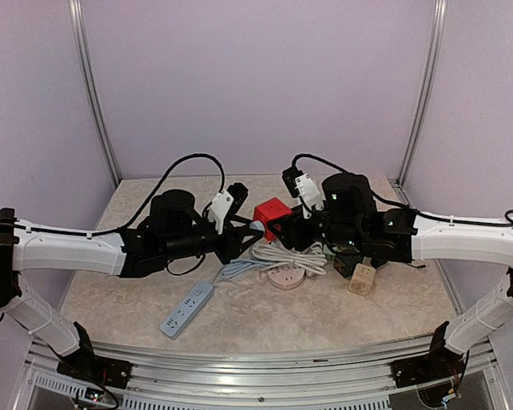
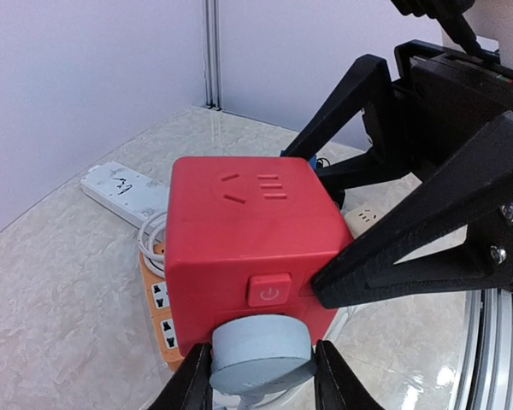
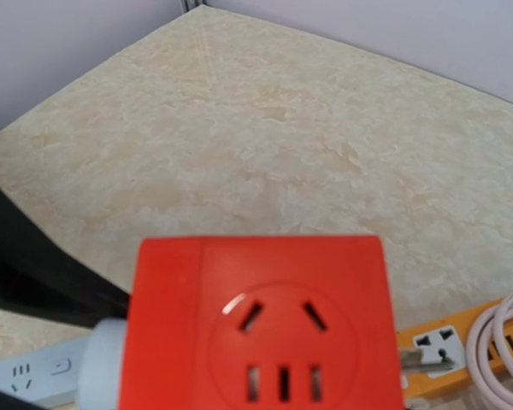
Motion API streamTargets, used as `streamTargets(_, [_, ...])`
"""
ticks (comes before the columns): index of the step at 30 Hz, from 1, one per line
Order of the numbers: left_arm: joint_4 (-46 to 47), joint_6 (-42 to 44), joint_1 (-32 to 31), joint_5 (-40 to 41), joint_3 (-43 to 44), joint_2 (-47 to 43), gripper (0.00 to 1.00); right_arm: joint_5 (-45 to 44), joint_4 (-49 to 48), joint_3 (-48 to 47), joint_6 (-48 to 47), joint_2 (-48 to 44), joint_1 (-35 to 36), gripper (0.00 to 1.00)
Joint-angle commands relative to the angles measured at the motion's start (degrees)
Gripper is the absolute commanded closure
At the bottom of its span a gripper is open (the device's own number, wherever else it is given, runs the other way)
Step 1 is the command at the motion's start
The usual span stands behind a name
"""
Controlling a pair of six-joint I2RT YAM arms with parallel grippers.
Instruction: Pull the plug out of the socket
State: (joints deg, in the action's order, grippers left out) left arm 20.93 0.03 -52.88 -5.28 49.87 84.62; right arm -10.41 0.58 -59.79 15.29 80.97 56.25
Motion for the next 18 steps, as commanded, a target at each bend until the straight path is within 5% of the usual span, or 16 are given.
streamTargets(1, [-2.0,-0.2,0.1,3.2,1.0,1.0,0.70,-3.2,-5.4,-2.3,0.4,-3.0,-0.4,1.00])
streamTargets(9, [-3.5,2.0,0.0,4.7,3.5,2.8,0.50,-1.8,-6.1,-2.5,-0.8,-2.5,0.4,1.00])
streamTargets(18, [-3.8,3.2,-1.0,7.5,5.3,4.5,0.48,-2.0,-5.9,-2.7,-1.1,-2.3,0.6,1.00])
